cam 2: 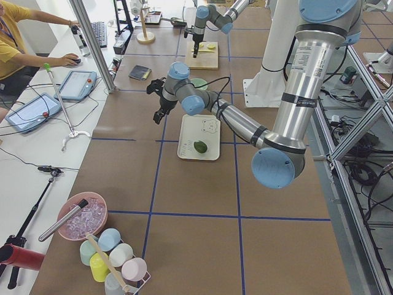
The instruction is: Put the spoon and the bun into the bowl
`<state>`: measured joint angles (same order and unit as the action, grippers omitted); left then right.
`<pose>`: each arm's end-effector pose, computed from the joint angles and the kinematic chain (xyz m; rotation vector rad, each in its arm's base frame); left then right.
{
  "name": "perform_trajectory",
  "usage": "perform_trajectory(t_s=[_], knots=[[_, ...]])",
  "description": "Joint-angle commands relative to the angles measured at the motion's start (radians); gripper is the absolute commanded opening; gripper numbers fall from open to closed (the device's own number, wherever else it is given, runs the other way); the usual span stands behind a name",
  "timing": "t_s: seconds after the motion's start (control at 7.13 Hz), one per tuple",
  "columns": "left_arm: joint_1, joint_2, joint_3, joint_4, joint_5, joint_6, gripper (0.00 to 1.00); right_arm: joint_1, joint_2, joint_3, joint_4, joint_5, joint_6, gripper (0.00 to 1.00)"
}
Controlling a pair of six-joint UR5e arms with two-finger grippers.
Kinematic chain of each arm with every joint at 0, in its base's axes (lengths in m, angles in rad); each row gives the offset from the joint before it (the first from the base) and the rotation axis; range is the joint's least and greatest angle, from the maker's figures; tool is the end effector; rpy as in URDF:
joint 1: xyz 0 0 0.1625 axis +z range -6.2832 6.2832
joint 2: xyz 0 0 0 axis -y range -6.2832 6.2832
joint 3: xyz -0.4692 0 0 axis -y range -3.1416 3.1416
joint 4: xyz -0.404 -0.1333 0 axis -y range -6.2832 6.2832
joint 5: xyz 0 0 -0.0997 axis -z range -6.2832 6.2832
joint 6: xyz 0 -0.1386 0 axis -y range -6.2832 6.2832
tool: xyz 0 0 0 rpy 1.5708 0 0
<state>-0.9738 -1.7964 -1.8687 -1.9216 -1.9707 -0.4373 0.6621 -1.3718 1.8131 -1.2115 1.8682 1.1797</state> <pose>0.2811 -0.5547 0.4233 0.5666 0.7539 0.3225 -0.4341 -0.4558 0.4706 0.1562 -0.8285 0.1357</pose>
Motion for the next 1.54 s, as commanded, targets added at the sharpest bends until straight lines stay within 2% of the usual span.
perform_trajectory(t_s=[0.0, 0.14, 0.42, 0.56, 0.84, 0.98, 1.12, 1.26, 1.4], knots=[[-0.017, 0.026, -0.013, 0.001, -0.002, 0.005, 0.83, -0.034, 0.228, -0.003, -0.128, 0.0, 0.204, 0.36], [-0.023, 0.032, -0.02, -0.002, -0.002, 0.005, 0.87, -0.059, 0.349, -0.014, -0.208, -0.006, 0.309, 0.36], [-0.032, 0.032, -0.02, -0.002, -0.028, 0.005, 0.9, -0.134, 0.486, -0.113, -0.198, -0.049, 0.438, 0.37], [-0.033, 0.032, -0.018, -0.002, -0.028, 0.003, 0.91, -0.169, 0.511, -0.135, -0.197, -0.099, 0.475, 0.39], [-0.031, 0.029, -0.017, -0.002, -0.025, 0.003, 0.91, -0.183, 0.534, -0.162, -0.195, -0.11, 0.475, 0.47], [-0.031, 0.029, -0.018, 0.0, -0.025, 0.003, 0.92, -0.194, 0.534, -0.173, -0.197, -0.11, 0.475, 0.61], [-0.031, 0.029, -0.018, 0.0, -0.025, 0.003, 0.92, -0.196, 0.534, -0.175, -0.198, -0.11, 0.475, 0.86], [-0.032, 0.029, -0.018, 0.0, -0.024, 0.003, 0.92, -0.199, 0.522, -0.175, -0.197, -0.109, 0.474, 1.0], [-0.033, 0.031, -0.015, 0.0, -0.025, 0.003, 0.93, -0.196, 0.501, -0.173, -0.194, -0.106, 0.466, 1.0]])
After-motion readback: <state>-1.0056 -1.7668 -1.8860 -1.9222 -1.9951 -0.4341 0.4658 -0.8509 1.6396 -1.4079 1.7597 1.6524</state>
